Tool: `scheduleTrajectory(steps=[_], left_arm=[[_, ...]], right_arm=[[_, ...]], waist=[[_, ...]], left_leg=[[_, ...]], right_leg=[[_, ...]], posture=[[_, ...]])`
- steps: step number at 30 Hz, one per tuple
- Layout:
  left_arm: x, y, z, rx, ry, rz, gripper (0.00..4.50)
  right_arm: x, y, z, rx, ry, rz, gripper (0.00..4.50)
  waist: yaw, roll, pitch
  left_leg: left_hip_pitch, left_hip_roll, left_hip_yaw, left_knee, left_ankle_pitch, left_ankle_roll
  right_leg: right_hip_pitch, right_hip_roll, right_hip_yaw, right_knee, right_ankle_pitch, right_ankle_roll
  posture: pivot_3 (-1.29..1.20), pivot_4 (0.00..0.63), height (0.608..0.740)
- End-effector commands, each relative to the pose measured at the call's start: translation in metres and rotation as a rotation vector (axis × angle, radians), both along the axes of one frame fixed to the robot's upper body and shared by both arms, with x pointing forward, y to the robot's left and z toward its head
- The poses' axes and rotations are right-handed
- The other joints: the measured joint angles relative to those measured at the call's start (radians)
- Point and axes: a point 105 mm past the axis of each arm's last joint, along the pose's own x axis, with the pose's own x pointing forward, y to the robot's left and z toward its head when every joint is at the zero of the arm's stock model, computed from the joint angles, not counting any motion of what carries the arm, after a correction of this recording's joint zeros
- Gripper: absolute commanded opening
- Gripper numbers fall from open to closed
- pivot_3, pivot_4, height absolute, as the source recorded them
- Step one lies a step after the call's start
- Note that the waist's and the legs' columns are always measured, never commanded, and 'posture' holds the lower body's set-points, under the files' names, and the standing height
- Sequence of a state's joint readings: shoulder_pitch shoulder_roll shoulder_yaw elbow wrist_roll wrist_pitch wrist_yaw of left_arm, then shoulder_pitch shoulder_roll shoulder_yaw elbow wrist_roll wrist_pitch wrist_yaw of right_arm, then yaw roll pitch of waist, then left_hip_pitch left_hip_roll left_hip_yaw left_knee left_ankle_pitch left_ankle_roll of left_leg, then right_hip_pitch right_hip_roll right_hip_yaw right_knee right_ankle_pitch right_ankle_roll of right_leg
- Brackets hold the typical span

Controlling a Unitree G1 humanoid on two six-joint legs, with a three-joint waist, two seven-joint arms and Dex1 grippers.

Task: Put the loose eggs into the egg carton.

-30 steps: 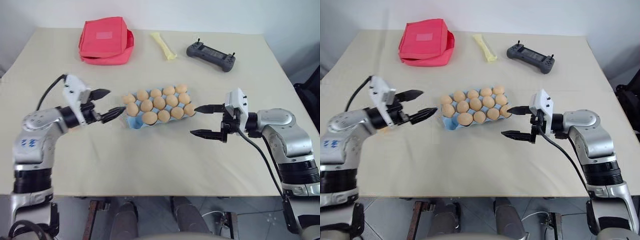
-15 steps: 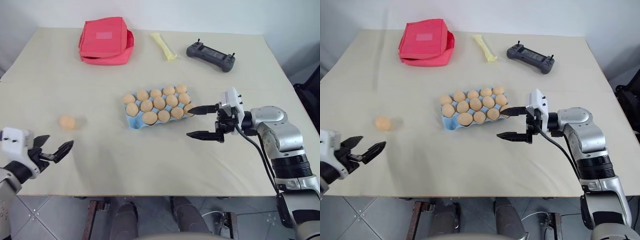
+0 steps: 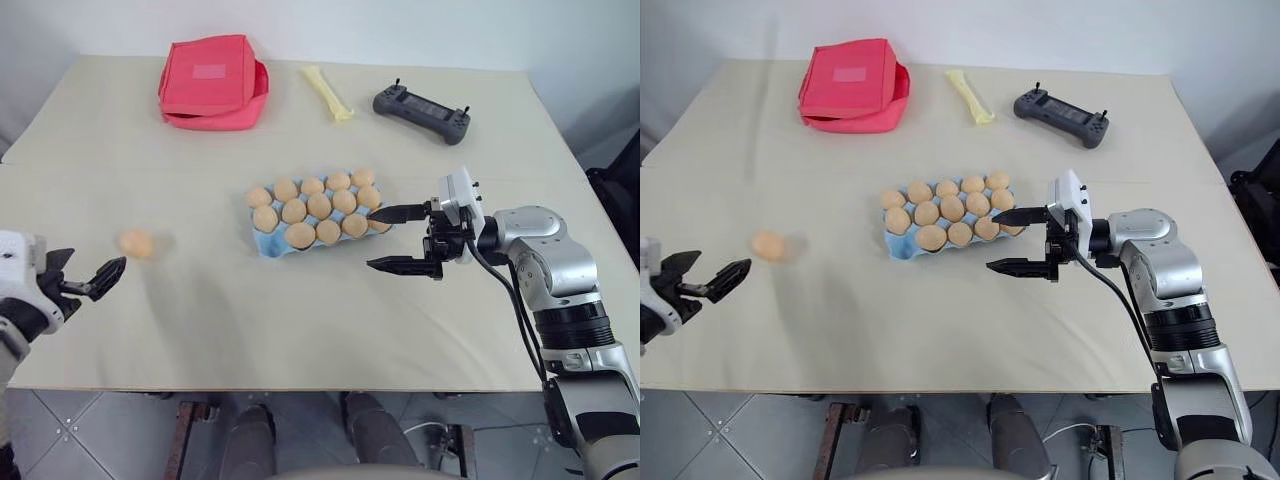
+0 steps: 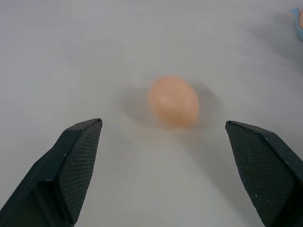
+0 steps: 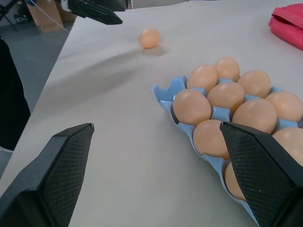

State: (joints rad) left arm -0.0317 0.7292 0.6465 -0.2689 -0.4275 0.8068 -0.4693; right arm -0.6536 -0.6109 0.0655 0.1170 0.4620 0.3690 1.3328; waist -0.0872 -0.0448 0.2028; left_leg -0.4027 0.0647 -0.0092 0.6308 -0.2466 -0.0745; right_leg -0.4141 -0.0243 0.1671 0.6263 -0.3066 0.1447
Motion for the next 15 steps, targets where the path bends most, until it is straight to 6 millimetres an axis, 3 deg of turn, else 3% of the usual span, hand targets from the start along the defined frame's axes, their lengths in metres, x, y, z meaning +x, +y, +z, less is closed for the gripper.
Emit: scheduleTrajectory(steps=[1,6,13,15], left_arm=[[0.024,0.002,0.007,0.045,-0.031,-0.011,4.46],[0.053,-0.009,0.000,0.031,-0.036,-0.087,4.46],[0.066,-0.012,-0.022,0.004,0.039,-0.108,4.46],[0.066,-0.011,-0.024,0.009,0.050,-0.097,4.05]], right_arm=[[-0.003,-0.001,0.012,0.008,-0.060,0.001,4.50],[-0.004,-0.004,0.014,0.009,-0.065,-0.021,4.50],[-0.004,-0.009,0.014,0.001,-0.066,-0.046,4.50],[-0.004,-0.010,0.014,-0.001,-0.065,-0.051,4.50]], waist=[[0.001,0.000,0.000],[-0.002,0.000,0.000],[0.001,0.000,0.000],[0.003,0.000,0.000]], left_leg=[[0.000,0.000,0.000,-0.001,0.000,0.000],[0.000,0.000,0.000,-0.002,0.000,-0.001],[-0.001,0.000,0.000,-0.002,0.000,-0.001],[-0.001,0.000,0.000,-0.002,0.000,-0.001]], right_leg=[[0.000,0.000,0.000,0.000,0.000,0.000],[-0.001,0.000,0.000,0.000,0.001,0.003],[-0.002,0.001,0.000,0.001,0.000,0.003],[-0.002,0.001,-0.001,0.002,0.000,0.003]], posture=[[0.00,0.150,0.740],[0.00,0.150,0.740],[0.00,0.150,0.740],[0.00,0.150,0.740]])
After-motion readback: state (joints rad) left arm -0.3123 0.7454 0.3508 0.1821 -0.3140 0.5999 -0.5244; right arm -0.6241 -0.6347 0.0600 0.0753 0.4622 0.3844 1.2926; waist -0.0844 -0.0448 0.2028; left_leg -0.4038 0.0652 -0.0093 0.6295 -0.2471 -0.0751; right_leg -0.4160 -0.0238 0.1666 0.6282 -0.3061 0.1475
